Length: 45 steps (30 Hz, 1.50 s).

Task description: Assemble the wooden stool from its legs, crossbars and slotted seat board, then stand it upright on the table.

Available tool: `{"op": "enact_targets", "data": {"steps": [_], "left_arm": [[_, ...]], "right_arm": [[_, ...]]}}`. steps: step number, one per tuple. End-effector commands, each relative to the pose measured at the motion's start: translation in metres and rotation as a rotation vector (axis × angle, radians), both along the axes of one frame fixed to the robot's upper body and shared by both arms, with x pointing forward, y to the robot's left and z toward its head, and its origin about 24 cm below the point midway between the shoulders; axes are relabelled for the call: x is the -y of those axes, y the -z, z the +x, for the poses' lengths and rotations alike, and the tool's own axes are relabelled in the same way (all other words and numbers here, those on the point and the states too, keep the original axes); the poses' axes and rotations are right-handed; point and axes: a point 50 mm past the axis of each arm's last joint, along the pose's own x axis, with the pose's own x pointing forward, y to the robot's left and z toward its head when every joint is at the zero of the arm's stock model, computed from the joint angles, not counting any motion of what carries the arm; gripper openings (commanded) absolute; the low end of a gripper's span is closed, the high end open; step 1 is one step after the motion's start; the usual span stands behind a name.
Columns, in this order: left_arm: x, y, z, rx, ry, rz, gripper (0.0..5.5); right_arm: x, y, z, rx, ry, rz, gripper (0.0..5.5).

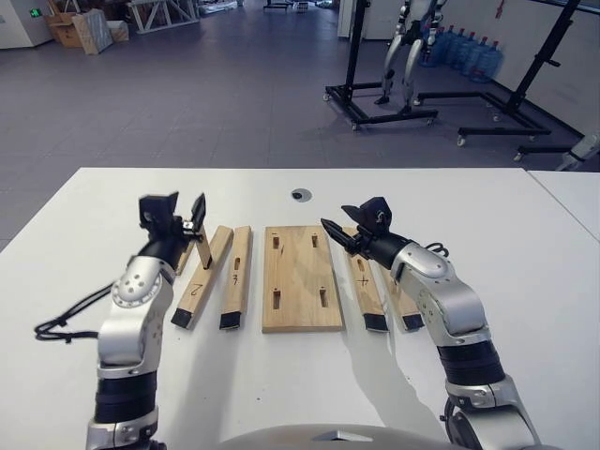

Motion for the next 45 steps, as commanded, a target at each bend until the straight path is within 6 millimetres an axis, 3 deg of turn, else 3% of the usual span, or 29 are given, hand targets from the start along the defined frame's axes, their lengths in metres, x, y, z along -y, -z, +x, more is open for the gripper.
{"op": "enact_targets", "data": {"steps": [1, 4, 6, 13, 24, 28, 31, 33, 36, 37, 39, 42, 43, 45], "left_arm": [[0.012, -0.07, 0.004, 0.164, 0.039, 0.01, 2.54], [0.021, -0.1, 0.013, 0.215, 0.043, 0.011, 2.54], [0.026, -0.107, 0.02, 0.212, 0.056, 0.023, 2.54], [0.021, -0.069, 0.031, 0.065, 0.035, 0.075, 2.54], [0.027, -0.05, 0.041, 0.023, 0.043, 0.117, 2.54], [0.019, -0.005, 0.046, -0.104, 0.02, 0.103, 2.54], [0.005, 0.082, 0.035, -0.347, -0.014, 0.076, 2.54], [0.002, 0.113, 0.027, -0.418, -0.022, 0.062, 2.54], [0.003, 0.093, 0.039, -0.329, -0.037, 0.015, 2.54], [0.004, 0.072, 0.046, -0.257, -0.036, 0.004, 2.54], [0.008, 0.006, 0.054, -0.061, -0.028, -0.009, 2.54], [0.017, -0.084, 0.039, 0.159, -0.004, -0.046, 2.54], [0.017, -0.106, 0.029, 0.196, -0.006, -0.049, 2.54], [0.012, -0.13, 0.014, 0.177, -0.033, -0.05, 2.54]], "right_arm": [[-0.002, -0.008, 0.002, 0.031, -0.006, 0.0, 3.02], [-0.003, -0.009, 0.002, 0.034, -0.007, 0.001, 3.02], [-0.003, -0.009, 0.002, 0.034, -0.005, 0.002, 3.02], [-0.003, -0.007, 0.002, 0.023, -0.001, 0.004, 3.02], [-0.003, -0.006, 0.001, 0.018, -0.002, 0.008, 3.02], [-0.003, -0.005, 0.0, 0.015, -0.003, 0.009, 3.02], [-0.001, -0.003, 0.0, 0.004, 0.003, 0.009, 3.02], [0.0, -0.002, 0.0, 0.0, 0.006, 0.009, 3.02], [0.0, -0.006, 0.002, 0.011, 0.009, 0.016, 3.02], [0.0, -0.009, 0.002, 0.018, 0.007, 0.023, 3.02], [-0.001, -0.015, 0.003, 0.034, 0.004, 0.037, 3.02], [-0.002, -0.021, 0.004, 0.051, 0.003, 0.048, 3.02], [-0.001, -0.021, 0.004, 0.052, 0.004, 0.048, 3.02], [0.002, -0.02, 0.002, 0.048, 0.019, 0.045, 3.02]]}}
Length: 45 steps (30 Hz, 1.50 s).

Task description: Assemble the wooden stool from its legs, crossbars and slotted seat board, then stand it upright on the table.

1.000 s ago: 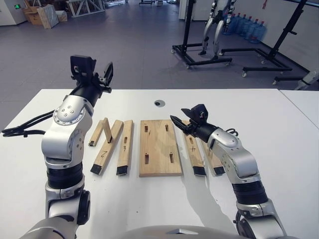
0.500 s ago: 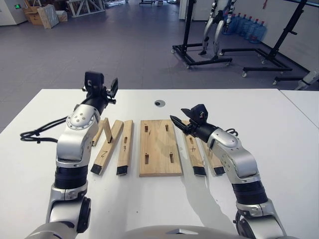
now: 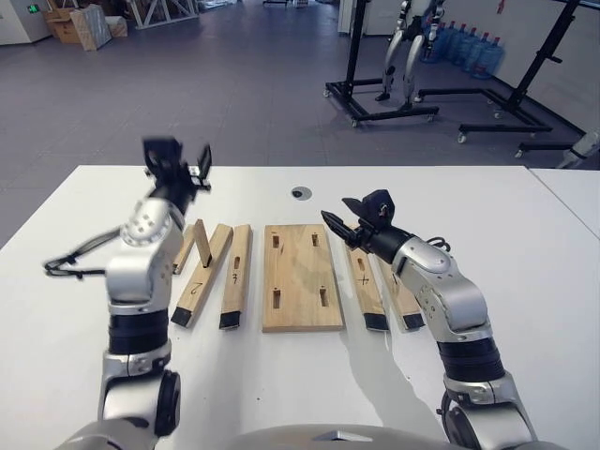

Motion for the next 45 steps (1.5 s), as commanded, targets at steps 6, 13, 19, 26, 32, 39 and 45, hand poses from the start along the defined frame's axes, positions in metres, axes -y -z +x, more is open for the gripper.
{"op": "enact_targets", "data": {"steps": [6, 13, 19, 26, 32, 39, 45], "left_arm": [[-0.031, 0.03, -0.061, -0.629, 0.003, 0.12, 2.54], [-0.048, 0.041, -0.093, -0.877, 0.226, 0.348, 2.54], [-0.03, 0.091, -0.117, -1.015, 0.27, 0.234, 2.54], [-0.027, 0.121, -0.11, -1.059, 0.062, 0.198, 2.87], [-0.024, 0.128, -0.101, -1.035, 0.018, 0.255, 3.7], [-0.019, 0.146, -0.088, -1.033, 0.034, 0.321, 4.64], [-0.025, 0.162, -0.088, -1.076, 0.025, 0.316, 4.67]], "right_arm": [[0.028, 0.002, -0.015, 0.0, 0.141, 0.011, 3.02], [0.031, 0.004, -0.025, -0.002, 0.183, 0.016, 3.02], [0.028, 0.005, -0.021, -0.01, 0.163, 0.012, 3.02], [0.022, 0.002, -0.015, -0.006, 0.127, 0.001, 3.02], [0.021, 0.0, -0.012, -0.003, 0.116, -0.002, 3.02], [0.017, 0.0, -0.01, -0.003, 0.104, -0.001, 3.02], [0.014, -0.001, -0.009, -0.001, 0.093, 0.001, 3.02]]}}
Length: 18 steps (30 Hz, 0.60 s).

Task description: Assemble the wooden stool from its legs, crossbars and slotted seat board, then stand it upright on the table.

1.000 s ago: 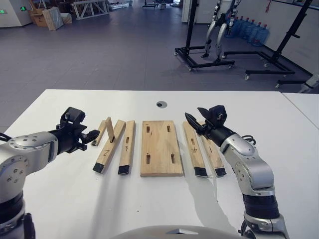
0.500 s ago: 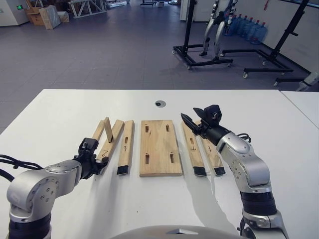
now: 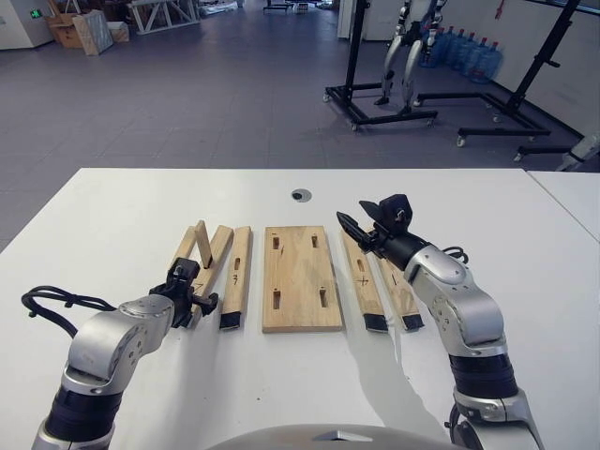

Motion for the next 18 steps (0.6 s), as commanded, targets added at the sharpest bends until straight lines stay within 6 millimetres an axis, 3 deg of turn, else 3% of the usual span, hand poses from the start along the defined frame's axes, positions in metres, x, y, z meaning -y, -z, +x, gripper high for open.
{"op": "enact_targets", "data": {"steps": [1, 3, 18], "left_arm": [[-0.005, 0.006, -0.002, -0.022, -0.011, 0.005, 4.67], [-0.007, 0.008, -0.004, -0.034, -0.014, 0.003, 4.67], [-0.008, 0.018, -0.011, -0.093, -0.069, -0.057, 2.5]], "right_arm": [[-0.002, -0.004, 0.003, 0.007, -0.011, -0.001, 3.02], [-0.002, -0.004, 0.003, 0.007, -0.01, -0.001, 3.02], [-0.004, -0.004, 0.004, 0.006, -0.014, 0.001, 3.02]]}}
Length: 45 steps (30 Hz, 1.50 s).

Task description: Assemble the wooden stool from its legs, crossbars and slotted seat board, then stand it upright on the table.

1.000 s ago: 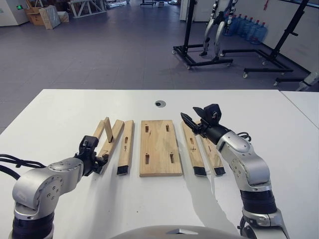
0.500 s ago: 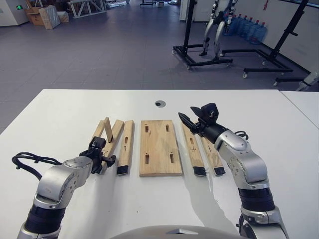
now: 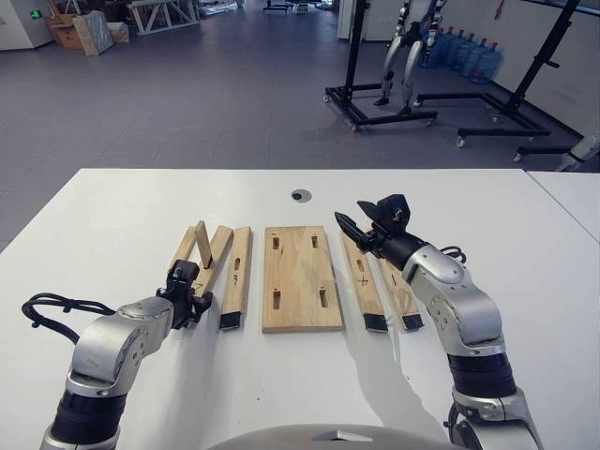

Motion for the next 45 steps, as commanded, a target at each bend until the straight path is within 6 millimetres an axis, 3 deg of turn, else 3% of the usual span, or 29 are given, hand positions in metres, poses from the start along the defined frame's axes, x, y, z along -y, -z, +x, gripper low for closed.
{"op": "enact_targets", "data": {"steps": [1, 7, 11, 14, 17, 20, 22, 25, 28, 31, 38, 44, 45], "left_arm": [[-0.007, 0.015, -0.01, -0.097, -0.065, -0.012, 2.32], [-0.008, 0.02, -0.013, -0.117, -0.102, -0.041, 2.03], [-0.004, 0.004, -0.001, -0.03, -0.087, -0.06, 2.03], [0.0, -0.043, 0.032, 0.178, -0.051, -0.17, 2.03], [0.008, -0.104, 0.062, 0.396, 0.052, -0.395, 2.02], [0.016, -0.16, 0.072, 0.563, 0.19, -0.778, 2.02], [0.02, -0.176, 0.07, 0.591, 0.281, -0.977, 2.02], [0.036, -0.17, 0.058, 0.528, 0.405, -1.138, 2.02], [0.053, -0.141, 0.042, 0.393, 0.46, -1.233, 2.02], [0.066, -0.128, 0.03, 0.331, 0.502, -1.287, 2.02], [0.078, -0.126, 0.014, 0.278, 0.532, -1.356, 2.02], [0.078, -0.131, 0.007, 0.217, 0.489, -1.381, 2.02], [0.078, -0.131, 0.006, 0.207, 0.48, -1.379, 2.02]], "right_arm": [[-0.002, -0.004, 0.003, 0.005, -0.007, 0.001, 3.02], [-0.003, -0.003, 0.004, 0.002, -0.009, 0.001, 3.02], [-0.002, -0.004, 0.004, 0.004, -0.007, 0.0, 3.02], [0.004, -0.009, 0.009, 0.018, 0.007, 0.004, 3.02], [0.016, -0.026, 0.021, 0.04, 0.032, 0.075, 3.02], [0.031, -0.051, 0.036, 0.044, 0.057, 0.206, 3.02], [0.038, -0.071, 0.041, 0.023, 0.017, 0.349, 3.02], [0.038, -0.095, 0.035, -0.041, -0.15, 0.579, 3.02], [0.028, -0.115, 0.024, -0.123, -0.428, 0.813, 3.02], [0.013, -0.121, 0.023, -0.244, -0.606, 0.9, 3.02], [0.008, -0.107, 0.031, -0.406, -0.61, 1.013, 3.02], [0.002, -0.096, 0.028, -0.435, -0.596, 0.973, 3.02], [0.002, -0.093, 0.027, -0.446, -0.596, 0.972, 3.25]]}}
